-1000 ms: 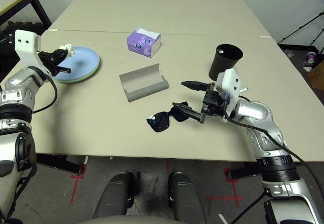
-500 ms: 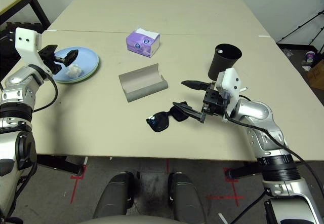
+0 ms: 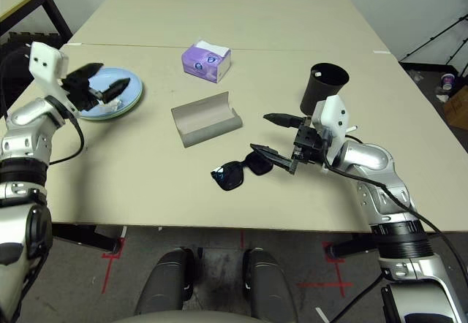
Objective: Organize and tidy the items on the table.
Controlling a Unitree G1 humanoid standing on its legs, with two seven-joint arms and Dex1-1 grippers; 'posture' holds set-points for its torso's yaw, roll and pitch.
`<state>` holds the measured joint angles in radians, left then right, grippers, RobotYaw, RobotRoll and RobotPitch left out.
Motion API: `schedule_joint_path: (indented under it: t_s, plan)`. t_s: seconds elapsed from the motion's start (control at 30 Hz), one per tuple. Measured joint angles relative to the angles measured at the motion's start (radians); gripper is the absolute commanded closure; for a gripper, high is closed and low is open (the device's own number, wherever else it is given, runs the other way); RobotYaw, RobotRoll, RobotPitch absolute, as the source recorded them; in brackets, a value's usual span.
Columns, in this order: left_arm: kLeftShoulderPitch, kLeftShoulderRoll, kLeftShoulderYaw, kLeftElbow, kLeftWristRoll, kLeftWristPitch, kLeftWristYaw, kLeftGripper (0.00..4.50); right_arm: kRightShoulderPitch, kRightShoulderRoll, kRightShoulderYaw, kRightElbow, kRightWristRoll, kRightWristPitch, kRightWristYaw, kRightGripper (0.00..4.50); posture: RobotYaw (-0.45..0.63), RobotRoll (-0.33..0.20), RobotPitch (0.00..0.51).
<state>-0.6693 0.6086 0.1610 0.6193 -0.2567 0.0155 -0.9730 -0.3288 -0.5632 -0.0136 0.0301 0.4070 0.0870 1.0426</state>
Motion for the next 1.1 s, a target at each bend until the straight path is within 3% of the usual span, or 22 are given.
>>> schedule_joint_path:
  t_s: [0.27,0.47,0.77,1.1]
  plan:
    - [0.050,0.031,-0.097,-0.063,-0.001,-0.036,-0.204,0.02,-0.030,-0.013,0.000,0.053,-0.003,-0.001,0.047,0.00,0.04,0.000,0.143]
    - [0.054,0.041,-0.101,-0.138,-0.045,0.005,-0.291,0.02,-0.071,-0.035,0.001,0.077,-0.009,0.002,0.087,0.00,0.02,0.000,0.163]
    - [0.210,0.014,-0.103,-0.378,-0.119,0.071,-0.296,0.02,-0.146,-0.089,0.005,0.090,-0.014,0.037,0.146,0.00,0.03,0.000,0.170]
    - [0.273,0.002,-0.107,-0.479,-0.135,0.096,-0.265,0.02,-0.194,-0.092,0.083,0.042,-0.058,0.081,0.180,0.00,0.01,0.000,0.180]
